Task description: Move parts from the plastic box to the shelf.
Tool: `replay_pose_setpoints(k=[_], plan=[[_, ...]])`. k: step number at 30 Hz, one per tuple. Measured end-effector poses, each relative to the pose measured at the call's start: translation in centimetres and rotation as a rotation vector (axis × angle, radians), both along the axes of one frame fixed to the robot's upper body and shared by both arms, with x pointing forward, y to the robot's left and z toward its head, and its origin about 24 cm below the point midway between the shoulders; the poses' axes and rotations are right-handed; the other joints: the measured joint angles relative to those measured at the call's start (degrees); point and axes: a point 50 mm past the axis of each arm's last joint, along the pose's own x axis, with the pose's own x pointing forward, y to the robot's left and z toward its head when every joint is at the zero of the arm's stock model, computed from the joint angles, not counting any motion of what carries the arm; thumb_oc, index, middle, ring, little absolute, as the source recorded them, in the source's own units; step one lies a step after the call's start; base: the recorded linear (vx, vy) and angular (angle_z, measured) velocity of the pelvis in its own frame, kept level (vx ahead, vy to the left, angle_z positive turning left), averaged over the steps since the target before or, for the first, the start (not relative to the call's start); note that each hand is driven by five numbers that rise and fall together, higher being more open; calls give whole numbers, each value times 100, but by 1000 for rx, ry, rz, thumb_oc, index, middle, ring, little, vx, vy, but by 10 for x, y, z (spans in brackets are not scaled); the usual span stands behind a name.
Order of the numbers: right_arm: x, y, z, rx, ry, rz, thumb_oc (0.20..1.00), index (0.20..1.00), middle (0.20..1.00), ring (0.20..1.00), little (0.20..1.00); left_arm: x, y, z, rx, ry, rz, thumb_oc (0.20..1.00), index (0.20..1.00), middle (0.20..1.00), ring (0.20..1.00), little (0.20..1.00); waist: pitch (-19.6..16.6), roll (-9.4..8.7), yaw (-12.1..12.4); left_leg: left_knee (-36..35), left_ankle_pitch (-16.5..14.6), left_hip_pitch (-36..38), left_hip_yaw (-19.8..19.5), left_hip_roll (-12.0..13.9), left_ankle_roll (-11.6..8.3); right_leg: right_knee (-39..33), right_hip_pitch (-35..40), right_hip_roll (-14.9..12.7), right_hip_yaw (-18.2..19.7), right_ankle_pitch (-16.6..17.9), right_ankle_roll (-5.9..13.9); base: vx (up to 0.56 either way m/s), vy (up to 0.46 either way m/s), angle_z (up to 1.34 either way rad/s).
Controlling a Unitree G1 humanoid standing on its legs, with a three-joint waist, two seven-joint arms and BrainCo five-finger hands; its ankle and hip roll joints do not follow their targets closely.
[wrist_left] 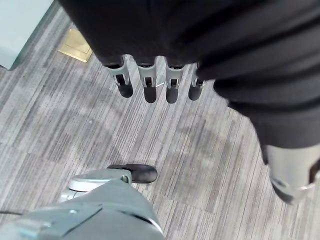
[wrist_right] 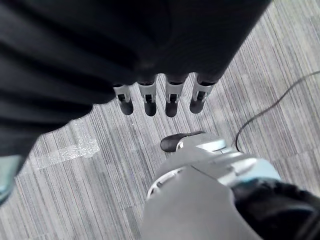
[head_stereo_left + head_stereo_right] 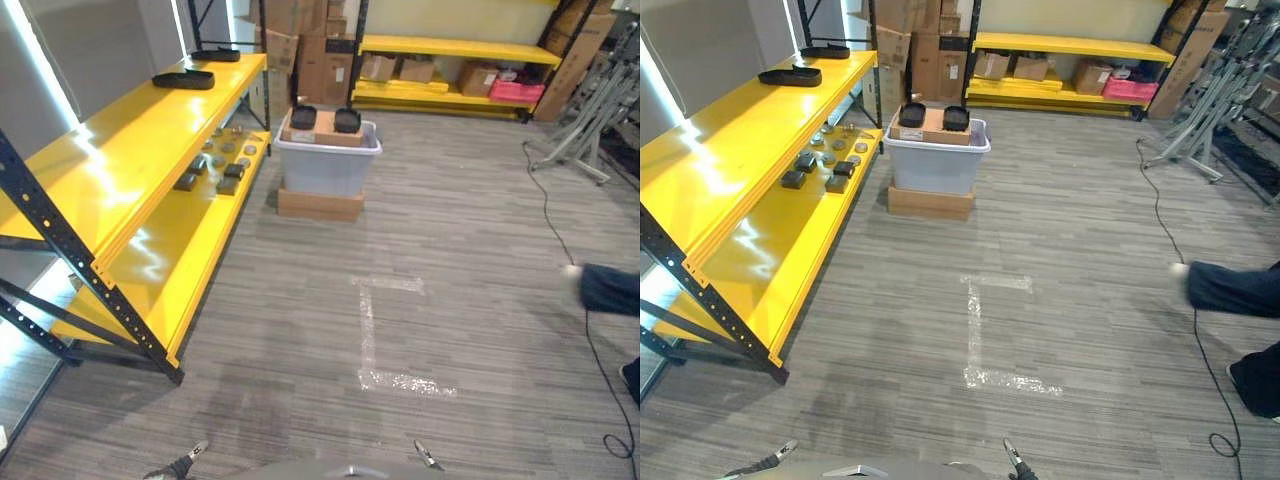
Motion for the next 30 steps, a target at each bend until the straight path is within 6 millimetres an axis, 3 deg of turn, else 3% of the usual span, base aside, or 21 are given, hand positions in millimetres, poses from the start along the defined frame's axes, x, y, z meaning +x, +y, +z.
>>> replay_pose_setpoints(k=[5, 8, 17, 30], plan=[[0, -1, 1, 43, -39, 8, 1000, 1000, 1000, 1000, 1000, -6, 5, 1, 0, -9, 95, 1000, 1000, 1000, 1000, 1000, 215, -15, -17, -135, 90, 179, 26, -3, 8, -649, 374, 84, -8, 324, 53, 56, -27, -1], [-5, 8, 1, 181, -15, -12, 1000, 1000, 1000, 1000, 1000, -10, 7, 0, -4, -17, 148, 1000, 1000, 1000, 1000, 1000, 280, -12, -58, -209, 109, 266, 43, -17, 5, -984, 582, 124, -1, 508, 23, 47, -7, -3], [-3, 6, 1, 147, -16, 59, 1000, 1000, 1000, 1000, 1000, -3, 6, 2, -43, -115, 135, 1000, 1000, 1000, 1000, 1000, 427, -35, -50, -249, 16, 352, 93, 2, -89, -991, 689, 144, 54, 482, 31, 16, 8, -3], [-2, 5, 1, 111, -62, 63, 1000, 1000, 1000, 1000, 1000, 16, 5, 7, -50, -278, 63, 1000, 1000, 1000, 1000, 1000, 419, -46, -42, -247, 63, 356, 85, -9, -14, -988, 696, 130, 25, 509, 17, 4, 4, 0]])
